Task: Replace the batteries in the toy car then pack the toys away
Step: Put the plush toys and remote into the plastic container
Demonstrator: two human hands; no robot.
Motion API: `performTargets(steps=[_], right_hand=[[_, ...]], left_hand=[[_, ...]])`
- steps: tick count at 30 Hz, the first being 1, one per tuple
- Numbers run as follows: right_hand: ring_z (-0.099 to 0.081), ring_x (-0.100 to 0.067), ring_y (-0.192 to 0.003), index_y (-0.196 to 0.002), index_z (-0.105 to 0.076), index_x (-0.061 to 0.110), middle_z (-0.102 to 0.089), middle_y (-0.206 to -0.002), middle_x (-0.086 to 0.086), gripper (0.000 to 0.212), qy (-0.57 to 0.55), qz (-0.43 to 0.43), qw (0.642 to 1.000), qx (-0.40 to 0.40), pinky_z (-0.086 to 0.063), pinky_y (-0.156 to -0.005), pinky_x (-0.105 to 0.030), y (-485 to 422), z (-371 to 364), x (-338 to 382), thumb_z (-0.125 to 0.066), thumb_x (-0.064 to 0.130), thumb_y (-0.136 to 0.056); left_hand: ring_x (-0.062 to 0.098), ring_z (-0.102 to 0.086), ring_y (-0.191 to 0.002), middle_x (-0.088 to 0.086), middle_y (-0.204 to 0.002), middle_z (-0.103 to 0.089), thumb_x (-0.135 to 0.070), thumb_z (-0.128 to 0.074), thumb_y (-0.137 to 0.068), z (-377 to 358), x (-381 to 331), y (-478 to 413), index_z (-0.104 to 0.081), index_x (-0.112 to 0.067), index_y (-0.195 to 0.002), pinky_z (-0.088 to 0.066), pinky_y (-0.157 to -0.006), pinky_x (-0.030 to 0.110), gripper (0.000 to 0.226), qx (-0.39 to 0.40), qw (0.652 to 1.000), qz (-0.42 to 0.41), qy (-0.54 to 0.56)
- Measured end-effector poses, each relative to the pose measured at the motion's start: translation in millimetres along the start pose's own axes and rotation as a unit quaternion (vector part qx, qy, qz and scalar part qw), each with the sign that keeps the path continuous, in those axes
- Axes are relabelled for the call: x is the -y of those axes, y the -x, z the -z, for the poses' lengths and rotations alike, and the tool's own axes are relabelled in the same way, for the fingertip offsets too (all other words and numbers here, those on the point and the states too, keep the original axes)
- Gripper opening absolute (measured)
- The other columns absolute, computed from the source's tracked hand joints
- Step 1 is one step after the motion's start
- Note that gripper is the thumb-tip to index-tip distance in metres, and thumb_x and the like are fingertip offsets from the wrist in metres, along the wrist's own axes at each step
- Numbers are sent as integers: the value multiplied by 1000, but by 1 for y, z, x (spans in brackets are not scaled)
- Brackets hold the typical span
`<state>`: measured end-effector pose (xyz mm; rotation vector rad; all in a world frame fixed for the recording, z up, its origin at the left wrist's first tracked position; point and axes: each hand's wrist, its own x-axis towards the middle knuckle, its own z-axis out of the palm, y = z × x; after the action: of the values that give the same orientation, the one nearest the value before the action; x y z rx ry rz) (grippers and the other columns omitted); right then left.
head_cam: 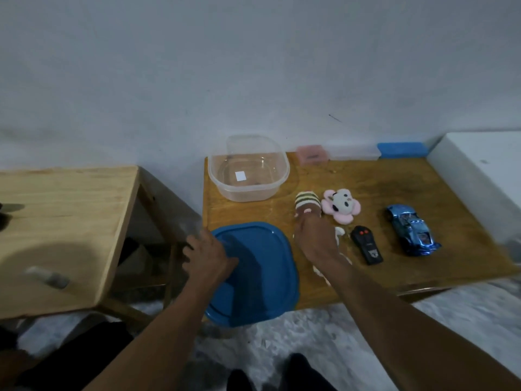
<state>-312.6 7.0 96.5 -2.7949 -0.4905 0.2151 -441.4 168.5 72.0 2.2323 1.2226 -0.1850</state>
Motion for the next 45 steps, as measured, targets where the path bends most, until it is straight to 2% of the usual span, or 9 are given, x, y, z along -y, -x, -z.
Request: performTargets(steps=[4,8,12,17,22,29,34,41,45], right_hand=[[-62,-25,-99,-102,-63,8,-65,-99,-6,20,-48,1,998,-36,-40,-73,-27,-17,30,-25,-48,21,-97],[-61,-19,-93,-108,-65,18,-63,-102,0,21,-134,-19,990,-34,-47,-83,-30,-47,43,-71,-61,29,-90],[-62,-20,-98,-107,-62,28,-65,-106,2,30,-51,-3,999,0,-49,-84,-32,-91,39,-125,-60,44,-82],[-55,-27,-110,-130,-47,30,-55,-126,-7,62,-22,36,994,102,-45,-89,-35,-134,33,-157,-69,51,-76],[-42,-33,-126,-145,-33,32,-34,-144,-11,83,17,91,978,188,-37,-98,-36,-161,20,-173,-73,52,-76],[-49,-30,-110,-135,-45,30,-44,-127,-9,68,-15,131,973,189,-34,-77,-28,-181,19,-184,-75,39,-75],[-50,-29,-112,-132,-46,22,-54,-124,-10,67,-35,146,977,148,-47,-86,-35,-204,59,-168,-76,36,-74],[-58,-30,-89,-118,-60,24,-61,-102,-14,59,-99,213,971,45,-46,-70,-30,-239,123,-96,-75,30,-61],[-55,-30,-90,-117,-60,23,-62,-99,-14,57,-93,275,957,27,-38,-69,-29,-239,126,-35,-75,28,-62]], left_hand=[[26,-48,-110,12,-129,-41,-27,-73,-82,-4,-47,-5,-41,-16,-128,-42,-87,34,57,-13,976,-210,61],[20,-52,-101,8,-125,-48,-28,-73,-83,-20,-105,-7,-46,-25,-128,-49,-84,34,53,48,947,-302,100],[30,-47,-117,13,-128,-43,-32,-76,-78,-48,-153,-23,-38,-32,-139,-45,-94,36,72,79,954,-280,71],[41,-34,-131,20,-142,-24,-37,-82,-70,-89,-191,-52,-25,-40,-147,-41,-103,46,96,103,966,-236,-26],[39,-42,-125,18,-141,-27,-35,-83,-69,-110,-213,-64,-27,-38,-148,-45,-98,40,97,136,967,-212,-40],[31,-46,-119,13,-134,-40,-30,-85,-64,-111,-218,-60,-35,-36,-142,-47,-91,38,93,98,977,-185,40],[26,-53,-105,10,-121,-45,-32,-86,-63,-73,-250,-55,-39,-36,-141,-50,-88,35,91,23,973,-214,87],[27,-56,-101,11,-119,-48,-31,-88,-60,38,-264,-68,-42,-38,-137,-45,-84,27,90,-98,965,-223,99],[27,-56,-102,11,-120,-46,-29,-87,-62,79,-235,-81,-42,-36,-136,-49,-88,34,87,-118,972,-187,74]])
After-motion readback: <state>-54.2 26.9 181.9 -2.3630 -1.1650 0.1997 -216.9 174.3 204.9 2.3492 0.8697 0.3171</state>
